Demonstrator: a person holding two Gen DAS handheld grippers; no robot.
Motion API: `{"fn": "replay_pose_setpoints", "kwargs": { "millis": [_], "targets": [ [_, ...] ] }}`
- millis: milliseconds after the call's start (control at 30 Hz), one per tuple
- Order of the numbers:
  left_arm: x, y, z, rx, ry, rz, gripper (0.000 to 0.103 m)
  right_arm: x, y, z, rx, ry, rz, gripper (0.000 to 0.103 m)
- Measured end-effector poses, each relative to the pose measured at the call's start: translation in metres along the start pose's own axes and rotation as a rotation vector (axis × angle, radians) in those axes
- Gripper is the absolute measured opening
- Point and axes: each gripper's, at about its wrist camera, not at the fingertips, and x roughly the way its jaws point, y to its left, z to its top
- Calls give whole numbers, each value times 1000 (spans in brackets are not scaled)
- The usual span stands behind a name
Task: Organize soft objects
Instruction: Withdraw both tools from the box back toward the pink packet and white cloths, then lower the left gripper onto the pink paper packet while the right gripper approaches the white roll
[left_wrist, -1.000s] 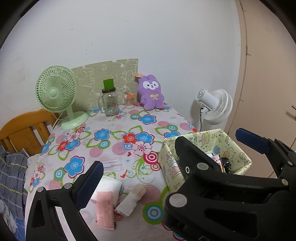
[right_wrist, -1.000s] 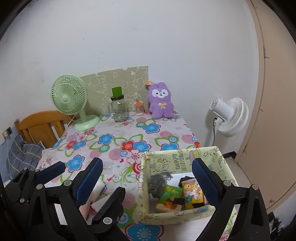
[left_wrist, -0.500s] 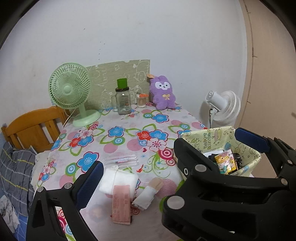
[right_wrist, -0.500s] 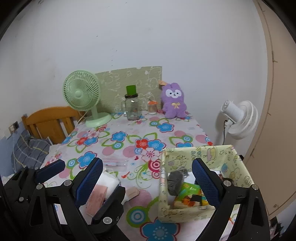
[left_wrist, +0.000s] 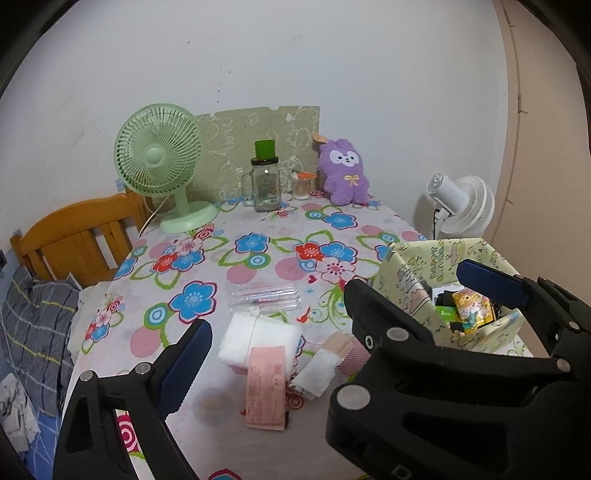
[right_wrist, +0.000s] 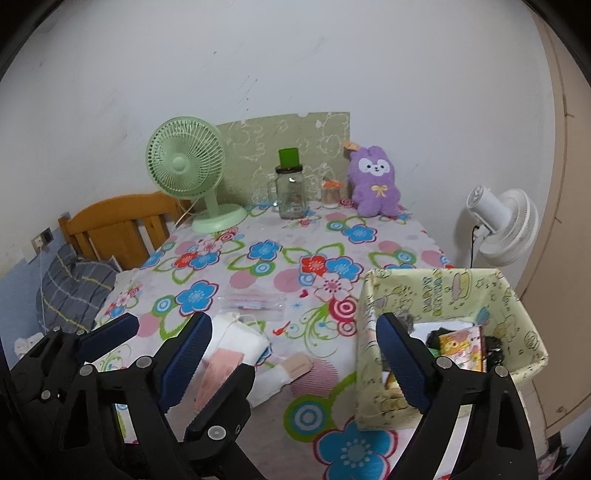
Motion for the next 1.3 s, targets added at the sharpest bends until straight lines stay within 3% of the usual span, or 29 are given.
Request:
{"fn": "replay_pose_setpoints", "kwargs": {
  "millis": [200, 767, 1300],
  "targets": [
    [2, 10, -10, -20, -17, 20, 96, 7, 9, -6, -12, 20, 15, 88],
    [30, 35, -34, -41, 78, 27, 90, 41, 30, -30, -11, 105, 22, 81],
    [61, 49, -54, -72, 163, 20, 76, 77, 36, -50, -3, 194, 9, 76]
  ]
}}
